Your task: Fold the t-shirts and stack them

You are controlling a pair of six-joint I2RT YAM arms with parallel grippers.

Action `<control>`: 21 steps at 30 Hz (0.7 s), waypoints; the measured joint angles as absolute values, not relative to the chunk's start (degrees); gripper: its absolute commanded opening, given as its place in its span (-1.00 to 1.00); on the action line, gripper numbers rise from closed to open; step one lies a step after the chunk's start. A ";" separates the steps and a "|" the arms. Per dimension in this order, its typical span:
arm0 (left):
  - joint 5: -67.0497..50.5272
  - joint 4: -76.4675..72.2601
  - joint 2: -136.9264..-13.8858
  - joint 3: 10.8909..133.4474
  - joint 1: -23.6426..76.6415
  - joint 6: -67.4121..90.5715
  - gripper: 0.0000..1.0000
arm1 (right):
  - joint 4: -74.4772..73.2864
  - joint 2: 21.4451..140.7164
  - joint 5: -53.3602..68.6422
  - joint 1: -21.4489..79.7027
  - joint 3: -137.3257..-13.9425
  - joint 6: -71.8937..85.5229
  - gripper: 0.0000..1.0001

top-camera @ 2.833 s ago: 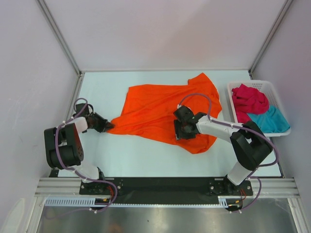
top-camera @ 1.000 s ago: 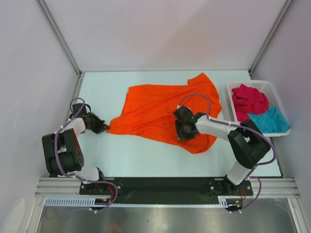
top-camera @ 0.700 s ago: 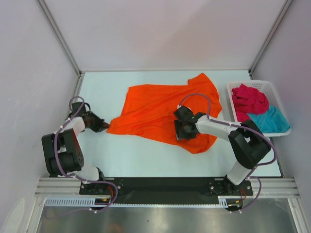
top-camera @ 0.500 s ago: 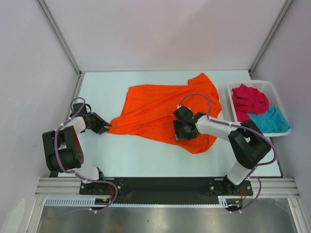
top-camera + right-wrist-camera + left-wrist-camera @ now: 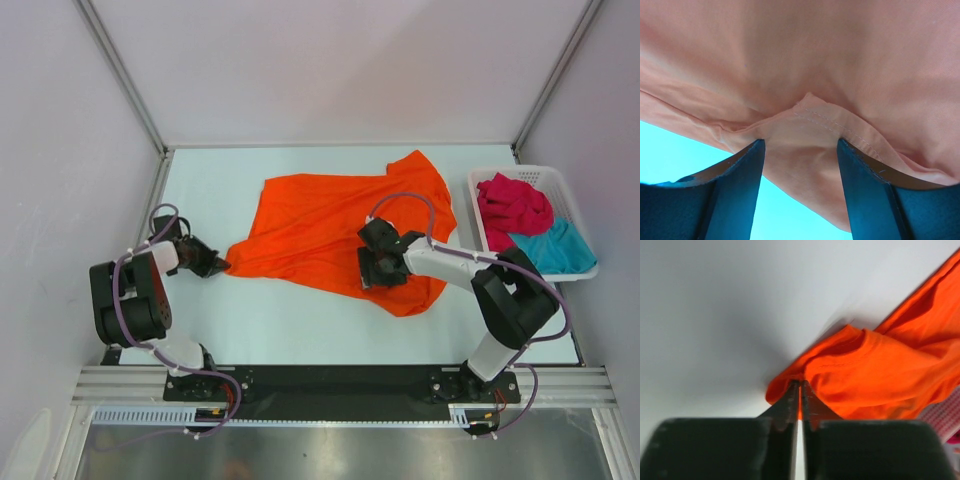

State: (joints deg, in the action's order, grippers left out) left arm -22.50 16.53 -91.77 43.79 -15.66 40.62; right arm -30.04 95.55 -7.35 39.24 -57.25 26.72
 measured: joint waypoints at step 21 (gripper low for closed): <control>-22.70 22.72 -81.67 48.60 -15.49 40.91 -1.00 | -34.98 87.31 -11.44 34.50 -56.99 25.45 0.52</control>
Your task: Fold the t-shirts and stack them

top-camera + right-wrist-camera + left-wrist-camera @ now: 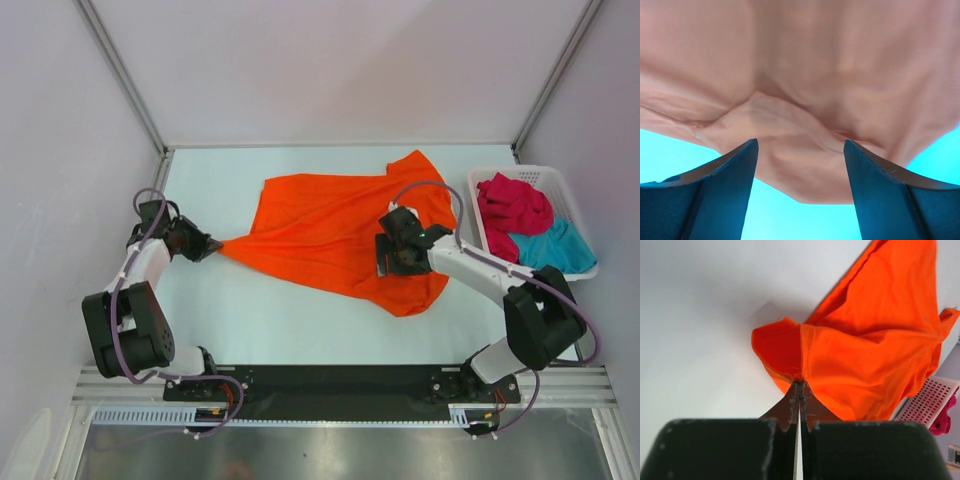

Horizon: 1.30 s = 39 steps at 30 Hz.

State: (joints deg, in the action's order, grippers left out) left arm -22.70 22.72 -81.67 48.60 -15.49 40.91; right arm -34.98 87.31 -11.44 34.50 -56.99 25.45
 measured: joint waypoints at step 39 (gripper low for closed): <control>-24.49 24.69 -79.66 49.50 -16.21 40.38 -1.00 | -32.69 81.89 -7.99 30.30 -45.69 26.09 -0.77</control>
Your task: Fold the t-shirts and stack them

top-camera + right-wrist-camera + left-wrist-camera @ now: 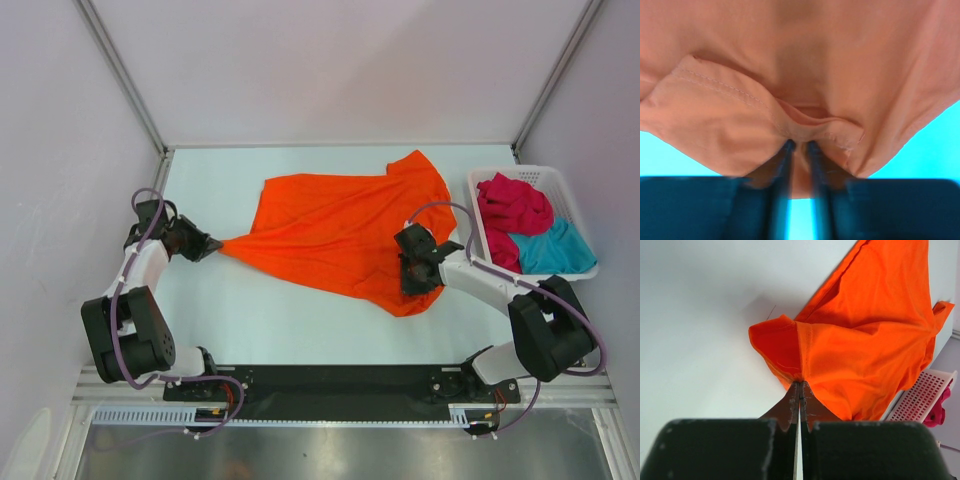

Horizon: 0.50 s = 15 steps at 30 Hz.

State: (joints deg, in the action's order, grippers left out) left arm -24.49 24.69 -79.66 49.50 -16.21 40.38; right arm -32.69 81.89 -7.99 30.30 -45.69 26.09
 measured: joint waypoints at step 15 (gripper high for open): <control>-25.28 24.73 -79.66 49.50 -16.84 39.99 -1.00 | -34.41 75.79 -7.94 31.79 -45.80 26.13 -1.00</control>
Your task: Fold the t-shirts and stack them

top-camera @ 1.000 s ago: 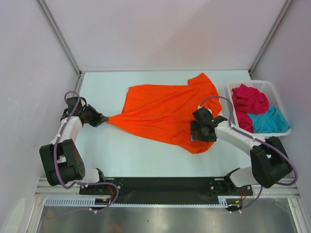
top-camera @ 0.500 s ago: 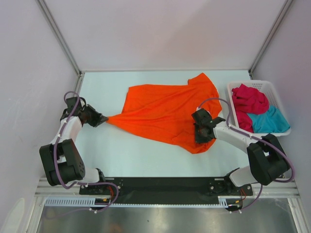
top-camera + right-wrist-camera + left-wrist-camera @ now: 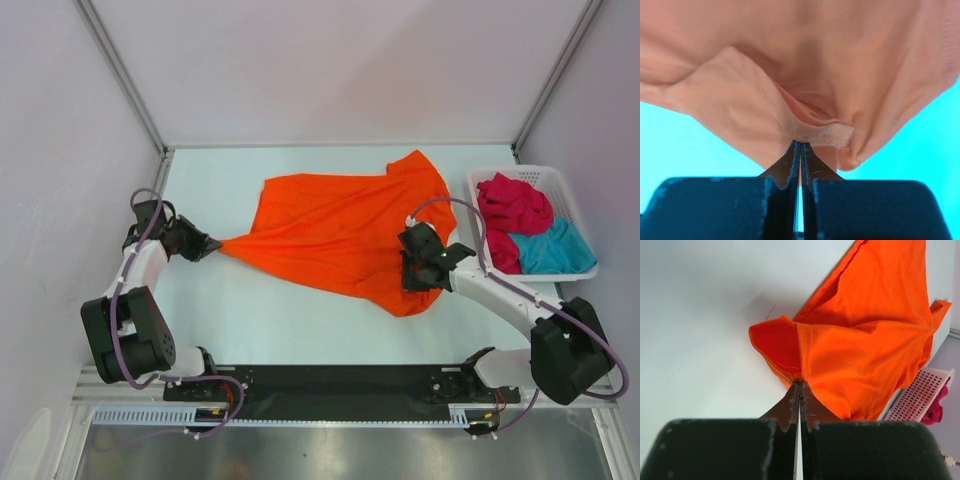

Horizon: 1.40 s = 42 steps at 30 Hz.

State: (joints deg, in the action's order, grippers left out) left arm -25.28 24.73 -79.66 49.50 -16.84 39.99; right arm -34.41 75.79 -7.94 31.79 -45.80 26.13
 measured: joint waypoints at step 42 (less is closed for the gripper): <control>-31.94 29.89 -90.21 64.03 -20.75 37.98 -1.00 | -47.90 78.50 -28.10 24.32 -67.35 20.38 -1.00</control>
